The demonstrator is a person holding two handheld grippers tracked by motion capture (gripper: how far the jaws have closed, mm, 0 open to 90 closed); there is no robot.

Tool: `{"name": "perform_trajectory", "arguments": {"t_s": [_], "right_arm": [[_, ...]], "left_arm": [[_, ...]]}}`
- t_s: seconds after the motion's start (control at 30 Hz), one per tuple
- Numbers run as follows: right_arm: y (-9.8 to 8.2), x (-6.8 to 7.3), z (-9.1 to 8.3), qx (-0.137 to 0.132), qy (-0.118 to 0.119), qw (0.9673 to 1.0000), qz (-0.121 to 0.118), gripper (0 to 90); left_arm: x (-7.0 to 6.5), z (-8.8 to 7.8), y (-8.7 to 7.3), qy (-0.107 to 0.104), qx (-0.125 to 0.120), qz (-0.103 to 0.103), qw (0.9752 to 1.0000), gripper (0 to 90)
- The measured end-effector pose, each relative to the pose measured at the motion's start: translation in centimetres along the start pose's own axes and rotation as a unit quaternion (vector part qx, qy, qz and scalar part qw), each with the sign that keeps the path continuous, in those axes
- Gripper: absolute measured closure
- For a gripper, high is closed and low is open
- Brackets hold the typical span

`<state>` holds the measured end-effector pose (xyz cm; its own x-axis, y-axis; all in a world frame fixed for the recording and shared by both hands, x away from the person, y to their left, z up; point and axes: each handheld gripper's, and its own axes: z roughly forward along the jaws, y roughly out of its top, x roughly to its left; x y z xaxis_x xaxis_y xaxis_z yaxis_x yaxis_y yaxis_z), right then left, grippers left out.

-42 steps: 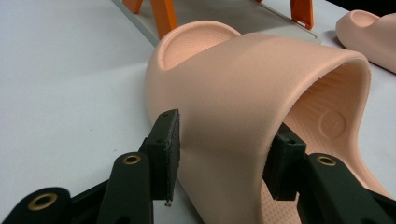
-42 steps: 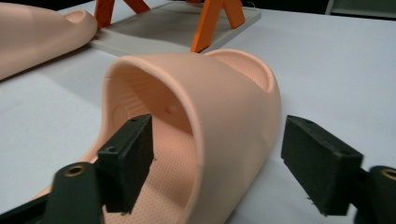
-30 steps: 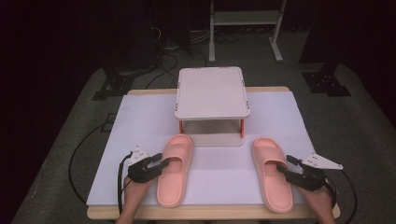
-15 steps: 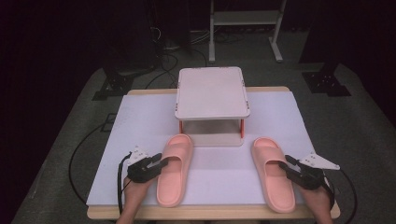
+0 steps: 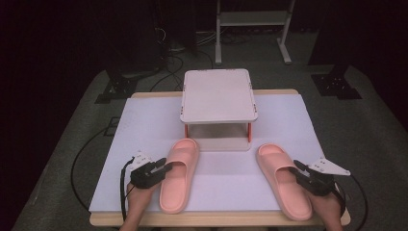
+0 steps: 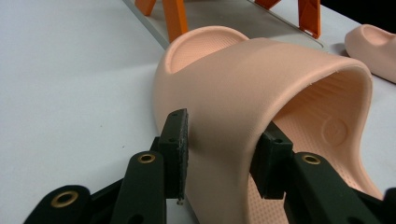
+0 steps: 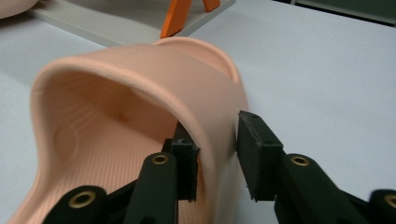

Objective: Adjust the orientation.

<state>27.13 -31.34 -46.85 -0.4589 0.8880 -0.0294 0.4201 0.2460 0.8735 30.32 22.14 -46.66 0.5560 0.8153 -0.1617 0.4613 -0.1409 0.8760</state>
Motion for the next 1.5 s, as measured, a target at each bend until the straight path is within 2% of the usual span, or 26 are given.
{"name": "perform_trajectory", "arguments": {"t_s": [0.2,0.37,0.93,1.13,1.5], "right_arm": [[0.0,-0.1,-0.2,0.003,-0.003,1.0,-0.002,74.0],[0.0,0.0,-0.4,0.0,0.004,1.0,0.003,77.0],[0.2,0.2,-1.1,-0.013,0.021,0.9996,0.016,78.6],[0.5,0.7,-1.2,-0.02,0.029,0.9993,0.014,79.1],[1.1,1.3,-1.4,-0.024,0.039,0.9988,0.015,79.6]], "left_arm": [[0.3,-0.3,0.1,0.004,-0.006,-0.006,1.0,64.4],[0.5,-0.5,0.0,0.005,-0.005,-0.011,0.9999,65.8],[0.2,-1.3,0.2,-0.007,-0.023,-0.012,0.9997,68.8],[0.1,-1.8,0.2,-0.017,-0.03,-0.008,0.9994,70.5],[0.0,-2.4,0.5,-0.024,-0.041,-0.013,0.9988,72.9]]}}
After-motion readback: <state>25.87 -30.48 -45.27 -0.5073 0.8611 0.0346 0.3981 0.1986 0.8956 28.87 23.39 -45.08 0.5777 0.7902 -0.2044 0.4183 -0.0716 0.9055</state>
